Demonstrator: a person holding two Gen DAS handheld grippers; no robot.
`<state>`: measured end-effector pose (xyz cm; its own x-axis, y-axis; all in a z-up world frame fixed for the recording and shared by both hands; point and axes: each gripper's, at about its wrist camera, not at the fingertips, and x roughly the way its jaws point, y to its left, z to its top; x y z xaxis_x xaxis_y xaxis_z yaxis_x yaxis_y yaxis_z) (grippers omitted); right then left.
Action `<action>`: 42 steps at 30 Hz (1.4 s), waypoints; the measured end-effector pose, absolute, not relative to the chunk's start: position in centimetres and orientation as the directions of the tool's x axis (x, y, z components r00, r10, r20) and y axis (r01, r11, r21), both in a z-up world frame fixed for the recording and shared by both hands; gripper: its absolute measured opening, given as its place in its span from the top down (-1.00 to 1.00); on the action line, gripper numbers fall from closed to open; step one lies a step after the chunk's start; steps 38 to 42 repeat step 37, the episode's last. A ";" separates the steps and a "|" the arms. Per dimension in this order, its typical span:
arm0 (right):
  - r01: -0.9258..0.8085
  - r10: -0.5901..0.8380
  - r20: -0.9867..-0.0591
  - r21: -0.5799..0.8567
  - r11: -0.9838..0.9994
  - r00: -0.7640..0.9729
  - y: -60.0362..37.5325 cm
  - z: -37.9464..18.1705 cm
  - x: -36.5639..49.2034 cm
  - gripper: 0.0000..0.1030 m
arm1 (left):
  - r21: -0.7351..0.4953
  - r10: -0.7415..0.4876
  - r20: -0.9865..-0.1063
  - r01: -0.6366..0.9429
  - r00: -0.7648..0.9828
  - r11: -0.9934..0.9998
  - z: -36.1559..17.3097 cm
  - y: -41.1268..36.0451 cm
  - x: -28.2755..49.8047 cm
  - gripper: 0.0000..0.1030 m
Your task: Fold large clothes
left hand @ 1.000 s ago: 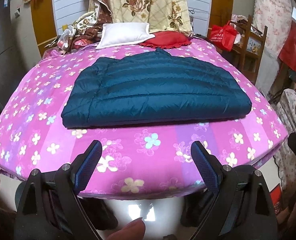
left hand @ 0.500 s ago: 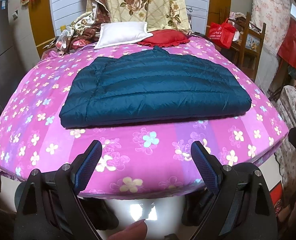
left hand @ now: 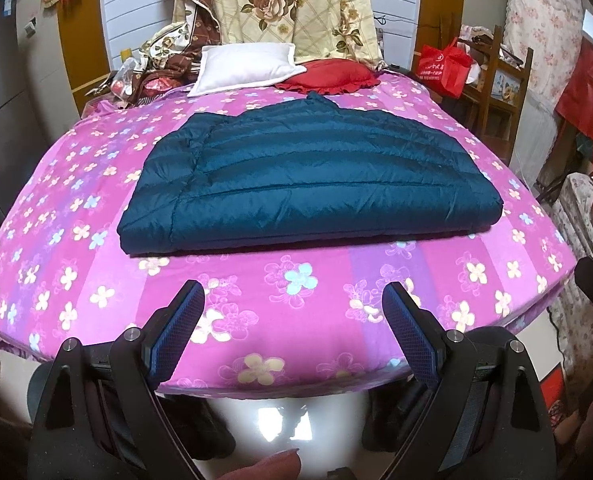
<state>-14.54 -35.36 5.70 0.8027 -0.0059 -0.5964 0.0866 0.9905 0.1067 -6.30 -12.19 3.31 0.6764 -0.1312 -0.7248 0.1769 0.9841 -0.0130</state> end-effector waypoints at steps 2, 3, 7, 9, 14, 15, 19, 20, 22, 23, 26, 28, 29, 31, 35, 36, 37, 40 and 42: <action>0.083 -0.004 -0.596 0.106 0.991 0.803 -35.3 5.7 -14.5 -1.00 | -0.014 -0.133 -0.724 0.178 0.677 0.984 3.3 -12.2 -6.3 -0.76; 0.082 -0.004 -0.596 0.104 0.991 0.803 -35.2 5.7 -14.4 -1.00 | -0.013 -0.133 -0.724 0.179 0.677 0.984 3.3 -12.2 -6.3 -0.76; 0.078 -0.002 -0.596 0.101 0.992 0.803 -34.9 5.7 -14.2 -1.00 | -0.013 -0.135 -0.726 0.182 0.675 0.983 3.3 -12.1 -6.3 -0.76; 0.076 0.000 -0.594 0.102 0.992 0.805 -34.8 5.8 -14.1 -1.00 | -0.014 -0.135 -0.726 0.181 0.674 0.983 3.3 -12.0 -6.3 -0.76; 0.068 0.004 -0.594 0.100 0.993 0.804 -34.5 5.8 -13.9 -1.00 | -0.014 -0.135 -0.726 0.182 0.674 0.983 3.3 -12.1 -6.3 -0.76; 0.067 0.005 -0.594 0.099 0.993 0.804 -34.4 5.8 -13.9 -1.00 | -0.014 -0.136 -0.727 0.183 0.673 0.983 3.3 -12.1 -6.3 -0.76; 0.065 0.007 -0.594 0.100 0.993 0.804 -34.2 5.8 -13.7 -1.00 | -0.015 -0.137 -0.727 0.184 0.673 0.983 3.3 -12.0 -6.3 -0.76; 0.065 0.007 -0.594 0.100 0.993 0.804 -34.2 5.8 -13.7 -1.00 | -0.014 -0.136 -0.727 0.183 0.673 0.983 3.3 -12.1 -6.3 -0.76; 0.062 0.007 -0.593 0.096 0.993 0.806 -34.0 5.9 -13.6 -1.00 | -0.017 -0.138 -0.729 0.184 0.671 0.983 3.3 -11.9 -6.2 -0.76; 0.062 0.006 -0.592 0.095 0.993 0.806 -33.9 5.9 -13.5 -1.00 | -0.020 -0.140 -0.731 0.184 0.668 0.983 3.2 -11.8 -6.2 -0.76; 0.059 0.011 -0.592 0.098 0.993 0.806 -33.8 6.0 -13.4 -1.00 | -0.021 -0.139 -0.734 0.182 0.665 0.983 3.1 -11.5 -6.1 -0.76; 0.058 0.010 -0.593 0.096 0.994 0.805 -33.6 6.0 -13.4 -1.00 | -0.023 -0.139 -0.738 0.181 0.661 0.983 2.9 -11.3 -5.9 -0.76; 0.055 0.013 -0.593 0.096 0.994 0.805 -33.6 6.0 -13.3 -1.00 | -0.029 -0.142 -0.742 0.181 0.655 0.983 2.8 -11.2 -5.9 -0.76; 0.055 0.013 -0.596 0.096 0.994 0.803 -33.6 5.9 -13.2 -1.00 | -0.035 -0.147 -0.748 0.182 0.647 0.983 2.6 -11.0 -5.7 -0.76; 0.057 0.015 -0.600 0.101 0.993 0.800 -33.8 5.6 -13.3 -1.00 | -0.020 -0.135 -0.739 0.179 0.660 0.984 2.6 -11.1 -5.8 -0.76; 0.058 0.014 -0.601 0.101 0.993 0.799 -33.8 5.6 -13.2 -1.00 | -0.015 -0.131 -0.738 0.177 0.662 0.984 2.6 -11.1 -5.9 -0.76; 0.058 0.015 -0.601 0.102 0.993 0.799 -33.8 5.5 -13.2 -1.00 | -0.019 -0.135 -0.737 0.180 0.662 0.983 2.6 -11.0 -5.9 -0.76; 0.058 0.015 -0.601 0.102 0.993 0.799 -33.8 5.5 -13.2 -1.00 | -0.019 -0.135 -0.737 0.180 0.662 0.983 2.6 -11.0 -5.9 -0.76; 0.058 0.015 -0.601 0.102 0.993 0.799 -33.8 5.5 -13.2 -1.00 | -0.019 -0.135 -0.737 0.180 0.662 0.983 2.6 -11.0 -5.9 -0.76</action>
